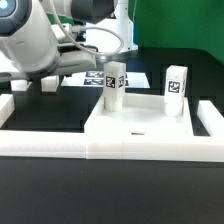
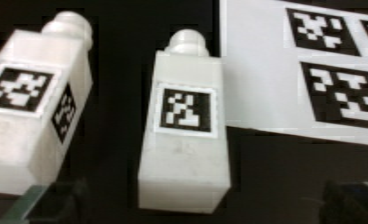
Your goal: Assemble square table
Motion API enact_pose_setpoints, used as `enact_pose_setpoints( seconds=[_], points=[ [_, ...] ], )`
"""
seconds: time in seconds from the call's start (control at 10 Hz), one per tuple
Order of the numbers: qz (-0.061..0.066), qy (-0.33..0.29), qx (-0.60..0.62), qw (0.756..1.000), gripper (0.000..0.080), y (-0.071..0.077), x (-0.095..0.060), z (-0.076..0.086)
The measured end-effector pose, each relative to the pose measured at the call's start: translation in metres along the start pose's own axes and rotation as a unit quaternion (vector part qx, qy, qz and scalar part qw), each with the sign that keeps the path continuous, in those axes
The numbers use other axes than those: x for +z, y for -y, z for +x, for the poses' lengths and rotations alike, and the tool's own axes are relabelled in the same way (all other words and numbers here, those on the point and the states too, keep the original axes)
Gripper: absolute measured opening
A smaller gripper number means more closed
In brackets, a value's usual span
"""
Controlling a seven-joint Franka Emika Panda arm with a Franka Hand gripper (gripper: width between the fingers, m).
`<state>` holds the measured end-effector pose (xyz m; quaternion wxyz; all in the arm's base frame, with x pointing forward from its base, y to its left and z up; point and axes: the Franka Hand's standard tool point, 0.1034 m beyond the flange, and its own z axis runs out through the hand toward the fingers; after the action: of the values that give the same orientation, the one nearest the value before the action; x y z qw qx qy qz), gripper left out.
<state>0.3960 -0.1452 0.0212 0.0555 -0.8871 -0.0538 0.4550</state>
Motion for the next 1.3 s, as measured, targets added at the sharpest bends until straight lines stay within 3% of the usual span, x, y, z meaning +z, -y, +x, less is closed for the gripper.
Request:
enact_pose_setpoints(
  seconds=[0.5,1.3],
  points=[
    [0.004,0.016,-0.002,1.000,0.0649,0.003,0.017,0.003],
    [0.006,0.020,-0.021,1.000,0.0649,0.001,0.026,0.000]
  ],
)
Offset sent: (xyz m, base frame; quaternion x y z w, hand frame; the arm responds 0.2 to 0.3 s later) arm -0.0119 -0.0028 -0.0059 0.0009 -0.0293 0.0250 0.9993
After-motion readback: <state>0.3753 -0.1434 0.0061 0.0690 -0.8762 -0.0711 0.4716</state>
